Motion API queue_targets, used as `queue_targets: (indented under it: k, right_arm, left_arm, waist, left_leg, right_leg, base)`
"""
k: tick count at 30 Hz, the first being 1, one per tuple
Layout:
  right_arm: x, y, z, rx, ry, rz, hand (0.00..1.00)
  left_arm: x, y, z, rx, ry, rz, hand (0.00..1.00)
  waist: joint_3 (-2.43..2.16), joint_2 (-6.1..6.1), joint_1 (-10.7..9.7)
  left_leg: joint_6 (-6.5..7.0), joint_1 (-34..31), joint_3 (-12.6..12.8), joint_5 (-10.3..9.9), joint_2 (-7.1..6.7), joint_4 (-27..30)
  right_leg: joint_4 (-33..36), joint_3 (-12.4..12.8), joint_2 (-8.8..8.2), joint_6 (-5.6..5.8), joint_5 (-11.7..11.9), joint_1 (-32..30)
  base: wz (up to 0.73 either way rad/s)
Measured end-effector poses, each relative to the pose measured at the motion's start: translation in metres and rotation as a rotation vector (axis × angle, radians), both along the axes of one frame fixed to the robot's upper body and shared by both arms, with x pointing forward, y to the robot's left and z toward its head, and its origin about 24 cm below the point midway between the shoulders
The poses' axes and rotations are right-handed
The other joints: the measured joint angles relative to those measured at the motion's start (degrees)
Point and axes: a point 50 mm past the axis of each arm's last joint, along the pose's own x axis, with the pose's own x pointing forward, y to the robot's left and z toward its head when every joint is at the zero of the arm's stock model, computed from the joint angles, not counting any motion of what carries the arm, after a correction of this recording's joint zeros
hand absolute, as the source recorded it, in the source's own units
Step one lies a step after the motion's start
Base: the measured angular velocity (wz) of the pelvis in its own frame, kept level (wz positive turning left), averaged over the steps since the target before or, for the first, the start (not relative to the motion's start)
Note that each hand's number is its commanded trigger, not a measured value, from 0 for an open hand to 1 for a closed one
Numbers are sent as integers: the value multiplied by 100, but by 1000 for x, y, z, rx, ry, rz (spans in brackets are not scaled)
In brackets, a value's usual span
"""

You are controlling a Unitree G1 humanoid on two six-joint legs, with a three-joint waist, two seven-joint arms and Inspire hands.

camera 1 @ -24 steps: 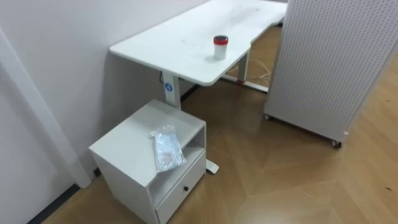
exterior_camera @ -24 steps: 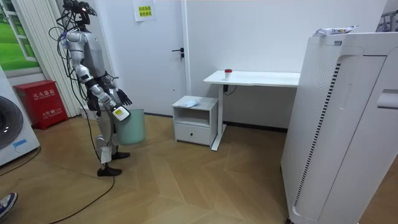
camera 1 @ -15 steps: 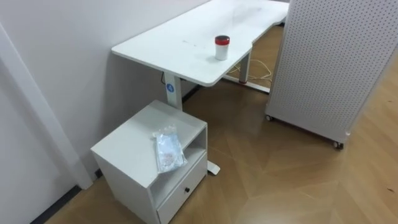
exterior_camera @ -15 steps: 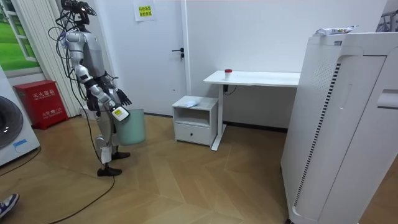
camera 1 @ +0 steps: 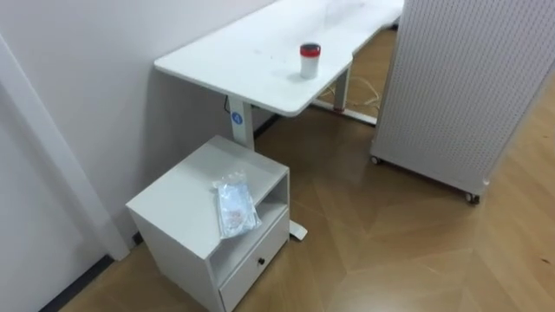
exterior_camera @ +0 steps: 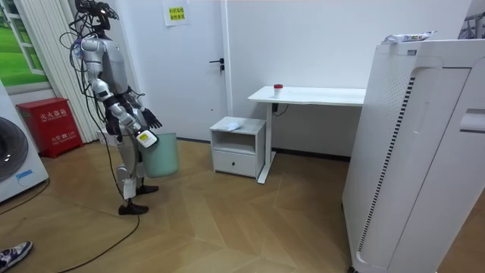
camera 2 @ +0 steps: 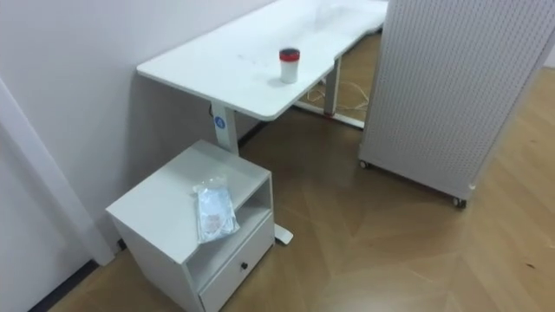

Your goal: Pick garbage

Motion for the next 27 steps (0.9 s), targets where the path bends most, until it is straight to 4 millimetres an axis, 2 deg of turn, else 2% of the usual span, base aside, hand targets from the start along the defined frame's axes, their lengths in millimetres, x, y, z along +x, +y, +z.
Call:
queue_targets:
  k: [8,12,15,16,17,18,20,22,23,24,25,26,27]
  right_arm:
    - [0,0,0,-14,-3,-7,100]
    - [1,-1,0,-23,-7,-14,100]
    - [3,0,1,-21,-12,-18,100]
    - [5,0,1,-19,-16,-16,100]
    - [6,0,1,-18,-19,-12,100]
    - [6,0,2,-20,-21,-8,100]
    - [7,0,2,-24,-26,-10,100]
    - [8,0,3,-29,-31,-4,100]
    - [8,-2,3,-29,-31,-13,100]
    - [7,-2,3,-26,-26,-21,100]
    - [3,-5,2,-25,-16,-45,100]
    - [3,-11,3,-36,-18,-71,100]
    - [3,-14,3,-42,-17,-81,100]
  left_arm:
    - [2,0,1,7,-11,-8,0]
    - [2,1,1,9,-11,-8,0]
    - [1,2,1,12,-9,-8,0]
    - [0,3,1,14,-5,-7,0]
    - [1,5,2,20,-7,-8,0]
    - [1,7,2,23,-7,-7,0]
    - [1,11,3,33,-5,-3,0]
    - [-4,14,3,43,11,-3,0]
    - [-8,17,3,54,27,-24,0]
    - [-10,17,3,59,35,-38,0]
    - [-17,15,2,60,64,-69,0]
    - [-19,10,0,50,84,-105,0]
    - [-20,8,-1,47,95,-125,0]
  waist:
    - [-28,-45,7]
    - [-31,-53,6]
    - [-12,-82,21]
    - [32,-104,11]
    - [51,-121,9]
    - [53,-126,19]
    - [56,-109,20]
    - [53,-99,17]
    - [76,-67,-17]
    - [84,-99,-9]
    - [77,-132,-4]
    - [83,-125,14]
    - [66,-87,53]
  left_leg:
    - [8,-198,-90,5,-16,85]
    - [7,-203,-117,5,-7,92]
    - [-5,-266,-115,-7,20,283]
    - [-17,-313,-115,-47,69,483]
    - [-44,-426,-116,-149,105,777]
    - [-63,-522,-113,-222,108,979]
    - [-99,-858,-75,-409,233,1750]
    - [-94,-1109,42,-402,350,2317]
    - [-41,-1485,14,-301,451,3056]
    - [-14,-1694,-19,-304,451,3334]
    - [67,-1916,-138,-431,173,3195]
    - [18,-2228,-121,-383,-32,2728]
    - [-58,-2363,-138,-280,-131,2374]
  right_leg:
    - [8,-81,3,3,-2,-100]
    - [20,-96,17,3,-3,-97]
    - [83,-102,32,0,-4,-97]
    - [166,-96,36,-16,-22,-99]
    - [272,-96,43,-43,-116,-134]
    - [353,-89,54,-61,-207,-183]
    - [755,-53,121,-145,-515,-348]
    - [894,54,183,-212,-578,-383]
    - [1000,167,268,-310,-628,-371]
    - [1066,296,305,-357,-678,-326]
    - [1180,542,313,-418,-770,-298]
    - [1278,642,291,-415,-860,-373]
    - [1330,705,301,-415,-900,-412]
  base:
    - [6]
    - [2]
    - [0]
    - [0]
    - [0]
    - [6]
    - [7]
    - [7]
    - [20]
    - [33]
    - [31]
    - [26]
    - [-5]
